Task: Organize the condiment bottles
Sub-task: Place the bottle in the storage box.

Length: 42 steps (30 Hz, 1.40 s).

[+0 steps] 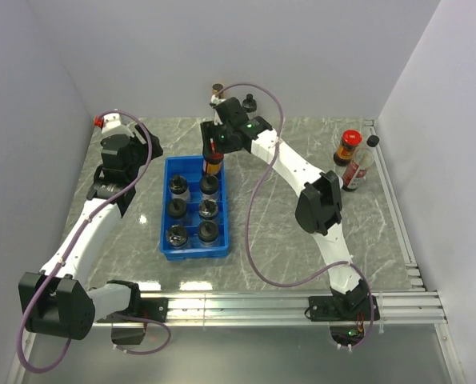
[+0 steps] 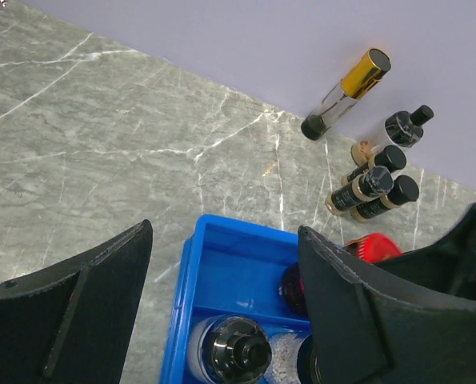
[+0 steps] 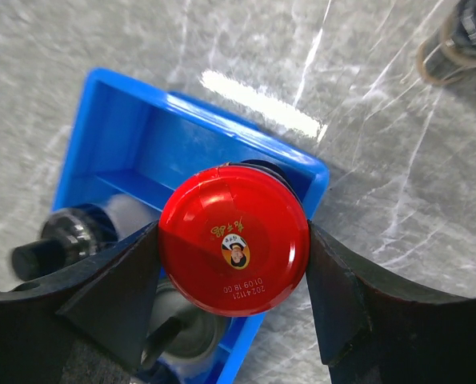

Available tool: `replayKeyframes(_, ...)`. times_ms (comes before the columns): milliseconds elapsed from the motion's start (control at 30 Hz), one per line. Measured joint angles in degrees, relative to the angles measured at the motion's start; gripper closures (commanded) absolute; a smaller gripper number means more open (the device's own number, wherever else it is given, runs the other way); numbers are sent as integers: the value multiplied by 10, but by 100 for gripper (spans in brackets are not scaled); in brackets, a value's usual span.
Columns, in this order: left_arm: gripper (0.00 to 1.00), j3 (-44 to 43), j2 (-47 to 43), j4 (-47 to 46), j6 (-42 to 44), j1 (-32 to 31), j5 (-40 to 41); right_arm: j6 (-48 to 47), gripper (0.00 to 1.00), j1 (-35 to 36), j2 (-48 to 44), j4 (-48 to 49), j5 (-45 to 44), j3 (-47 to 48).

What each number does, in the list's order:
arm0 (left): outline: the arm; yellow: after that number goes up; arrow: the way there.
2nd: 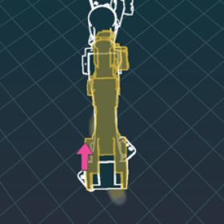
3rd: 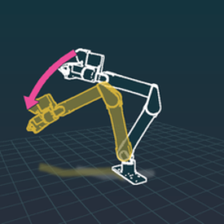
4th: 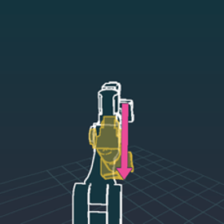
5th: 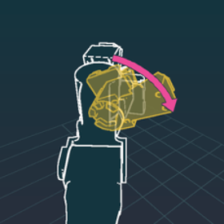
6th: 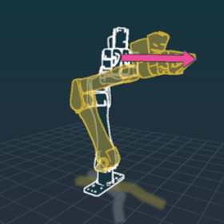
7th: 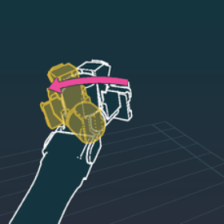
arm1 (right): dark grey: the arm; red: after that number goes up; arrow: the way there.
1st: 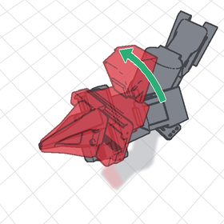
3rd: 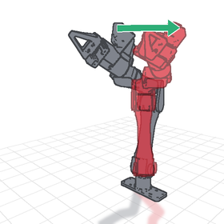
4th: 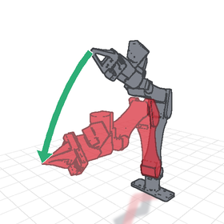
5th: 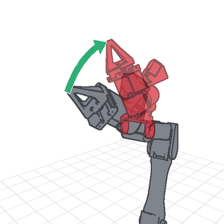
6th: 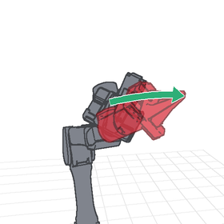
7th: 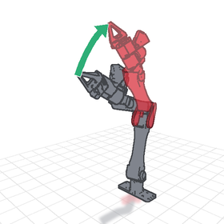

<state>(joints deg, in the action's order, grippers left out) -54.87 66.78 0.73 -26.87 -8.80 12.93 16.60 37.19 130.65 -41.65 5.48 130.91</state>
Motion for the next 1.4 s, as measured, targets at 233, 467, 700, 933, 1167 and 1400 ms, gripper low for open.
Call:
replayKeyframes(233,21,0,0,0,0,0,0,-18,92,16,10,0,-22,-13)
replayKeyframes(467,21,0,0,0,0,0,0,-33,54,24,10,0,-33,-21)
replayKeyframes(700,21,0,0,0,0,0,0,-37,7,24,10,0,-32,-21)
replayKeyframes(933,21,0,0,0,0,0,0,-38,2,24,5,26,-30,-20)
replayKeyframes(1167,22,0,0,0,-9,0,-2,-37,0,20,-16,23,-68,-15)
replayKeyframes(1400,23,0,5,0,-15,0,-11,-23,0,-67,-93,-17,-197,-14)
